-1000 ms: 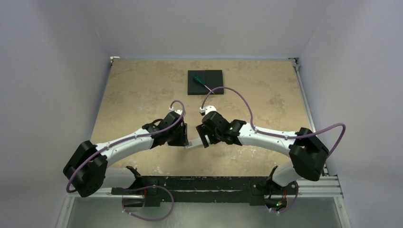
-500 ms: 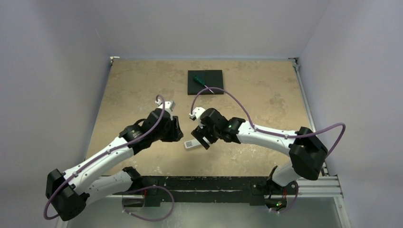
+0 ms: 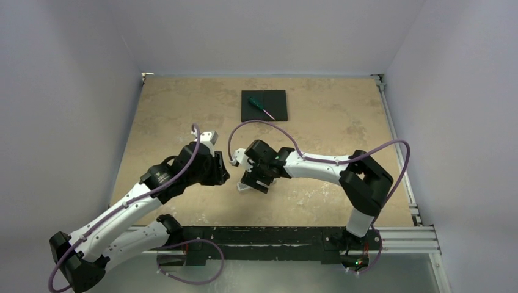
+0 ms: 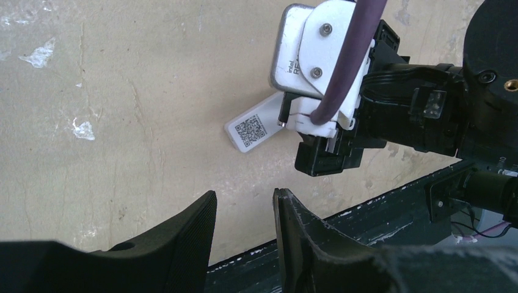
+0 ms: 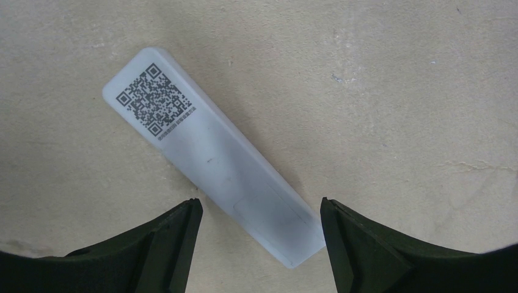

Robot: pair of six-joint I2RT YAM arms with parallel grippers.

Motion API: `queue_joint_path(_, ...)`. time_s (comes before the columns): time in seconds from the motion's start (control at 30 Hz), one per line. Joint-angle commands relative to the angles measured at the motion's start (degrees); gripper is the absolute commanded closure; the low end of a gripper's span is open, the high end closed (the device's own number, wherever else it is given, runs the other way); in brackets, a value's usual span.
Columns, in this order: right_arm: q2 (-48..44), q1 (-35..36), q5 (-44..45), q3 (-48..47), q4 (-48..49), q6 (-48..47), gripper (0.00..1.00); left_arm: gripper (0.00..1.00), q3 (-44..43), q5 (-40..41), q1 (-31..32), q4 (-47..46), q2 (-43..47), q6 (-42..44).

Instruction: Load the batteries into the remote control

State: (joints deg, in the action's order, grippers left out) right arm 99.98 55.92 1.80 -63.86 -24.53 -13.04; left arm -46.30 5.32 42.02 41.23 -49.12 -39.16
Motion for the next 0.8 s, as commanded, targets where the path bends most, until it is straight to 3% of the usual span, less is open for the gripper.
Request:
queue_joint_path(0.0, -1.24, 0.24, -1.72, -2.24, -1.55, -6.29, 0.20, 0.60, -1.63, 0.68, -0.07, 0.38, 0.94, 1.94)
queue_joint_path(0.47, 4.33, 0.19, -3.87, -6.12, -4.98, -12.69, 0.22, 0.60, -0.89, -1.26, -0.10, -0.05, 2.47, 2.75)
queue_joint_path(0.77, 6.63, -0.88, -6.02, -6.77, -6.32, -11.84, 0.32, 0.60, -0.55, -1.78, 0.00, -0.48, 3.51, 2.94)
